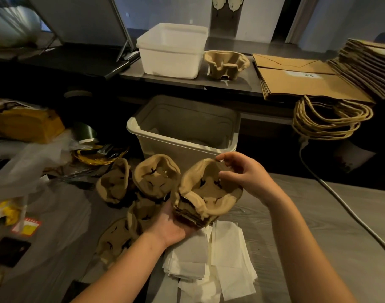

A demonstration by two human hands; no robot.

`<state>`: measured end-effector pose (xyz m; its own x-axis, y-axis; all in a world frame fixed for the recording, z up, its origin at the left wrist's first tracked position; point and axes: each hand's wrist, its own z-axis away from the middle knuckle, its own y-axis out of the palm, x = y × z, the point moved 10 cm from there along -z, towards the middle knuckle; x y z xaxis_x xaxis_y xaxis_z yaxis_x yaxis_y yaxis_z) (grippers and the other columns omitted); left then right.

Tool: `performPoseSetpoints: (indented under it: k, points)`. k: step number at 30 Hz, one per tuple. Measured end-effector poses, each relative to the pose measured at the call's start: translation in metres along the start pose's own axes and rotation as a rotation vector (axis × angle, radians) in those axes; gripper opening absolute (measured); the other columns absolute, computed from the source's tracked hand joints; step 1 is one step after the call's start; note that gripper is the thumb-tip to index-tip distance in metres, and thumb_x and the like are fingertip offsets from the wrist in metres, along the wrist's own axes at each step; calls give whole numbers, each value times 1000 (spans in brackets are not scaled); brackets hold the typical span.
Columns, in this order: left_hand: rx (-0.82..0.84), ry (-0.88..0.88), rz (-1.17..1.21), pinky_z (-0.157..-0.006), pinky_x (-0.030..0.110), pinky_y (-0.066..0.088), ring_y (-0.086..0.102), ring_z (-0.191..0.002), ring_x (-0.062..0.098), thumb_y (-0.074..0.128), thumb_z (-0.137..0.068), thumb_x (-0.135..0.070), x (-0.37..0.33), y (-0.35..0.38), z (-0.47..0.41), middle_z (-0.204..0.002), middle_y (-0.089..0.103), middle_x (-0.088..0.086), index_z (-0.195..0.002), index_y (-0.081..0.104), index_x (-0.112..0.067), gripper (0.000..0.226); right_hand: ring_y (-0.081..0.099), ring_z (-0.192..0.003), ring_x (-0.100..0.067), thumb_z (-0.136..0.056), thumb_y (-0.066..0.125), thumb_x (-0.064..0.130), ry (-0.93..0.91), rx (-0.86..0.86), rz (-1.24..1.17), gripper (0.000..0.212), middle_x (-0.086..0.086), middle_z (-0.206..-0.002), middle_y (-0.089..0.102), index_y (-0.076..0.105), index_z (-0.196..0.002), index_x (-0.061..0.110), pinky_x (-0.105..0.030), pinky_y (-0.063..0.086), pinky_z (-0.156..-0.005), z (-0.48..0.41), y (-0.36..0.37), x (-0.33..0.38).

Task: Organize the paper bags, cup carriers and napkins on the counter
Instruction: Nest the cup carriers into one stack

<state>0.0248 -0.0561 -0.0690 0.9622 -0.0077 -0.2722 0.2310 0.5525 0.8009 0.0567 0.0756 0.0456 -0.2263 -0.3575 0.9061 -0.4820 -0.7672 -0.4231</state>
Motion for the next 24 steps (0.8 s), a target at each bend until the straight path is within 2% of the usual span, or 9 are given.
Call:
performPoseSetpoints:
  k: [3, 8, 10, 13, 15, 18, 20, 22, 24]
  points:
    - [-100, -7, -21, -45, 46, 54, 68, -64, 37, 48, -86, -42, 0, -8, 2, -78, 70, 23, -89, 65, 0, 45, 59, -97, -8, -86, 64, 14, -10, -24, -7, 29, 9, -102, 59, 56, -98, 39, -19, 54, -74, -3, -3, 6]
    - [-136, -64, -13, -61, 49, 56, 70, -73, 36, 57, -75, -36, 0, -16, 0, -96, 70, 21, -95, 69, -1, 42, 57, -96, -3, -89, 62, 19, -70, 87, 192, 28, 20, -98, 55, 58, -114, 31, -19, 53, -78, -10, 22, 18]
    - [-104, -35, 12, -52, 46, 55, 70, -65, 35, 54, -78, -35, -5, -8, 1, -84, 70, 22, -79, 73, 3, 42, 57, -98, -5, -89, 62, 18, -94, 32, 203, 32, 21, -100, 54, 58, -120, 27, -21, 52, -82, -12, 25, 21]
    - [-106, 9, 29, -36, 38, 50, 66, -49, 34, 44, -89, -34, -14, 4, 9, -66, 68, 23, -57, 70, 6, 57, 59, -104, -10, -89, 63, 16, -102, -16, 183, 35, 13, -107, 57, 59, -122, 24, -29, 53, -89, -13, 29, 19]
    - [-127, 5, 24, -37, 39, 50, 66, -54, 36, 44, -89, -34, -17, 3, 9, -67, 68, 24, -66, 69, 6, 52, 58, -107, -10, -89, 63, 16, -103, -50, 222, 35, 9, -113, 60, 59, -122, 25, -31, 53, -90, -15, 32, 17]
    - [-152, -20, -8, -48, 48, 53, 64, -76, 39, 45, -89, -40, -19, 1, 8, -80, 69, 27, -90, 63, 3, 47, 55, -103, -5, -90, 60, 21, -121, -94, 288, 30, 11, -111, 59, 60, -121, 24, -25, 51, -87, -18, 30, 19]
    - [-150, -33, -34, -54, 51, 54, 62, -81, 39, 42, -90, -45, -18, 2, 9, -86, 68, 27, -96, 62, 1, 51, 55, -93, -2, -94, 53, 28, -74, -188, 113, 22, 16, -100, 58, 62, -114, 24, -19, 49, -79, -18, 20, 11]
    - [-127, -26, 13, -54, 53, 53, 57, -88, 41, 38, -91, -48, -19, 5, 11, -87, 67, 30, -96, 61, 3, 56, 57, -86, -6, -98, 45, 28, 55, -361, -230, 22, 11, -93, 60, 63, -108, 20, -19, 48, -72, -12, 5, -14]
    - [-99, -11, 43, -55, 53, 53, 57, -89, 42, 37, -91, -49, -24, 11, 15, -89, 67, 31, -97, 61, 4, 58, 56, -81, -10, -99, 43, 24, 179, -509, -338, 21, 4, -89, 61, 61, -106, 16, -19, 44, -64, 0, -3, -44]
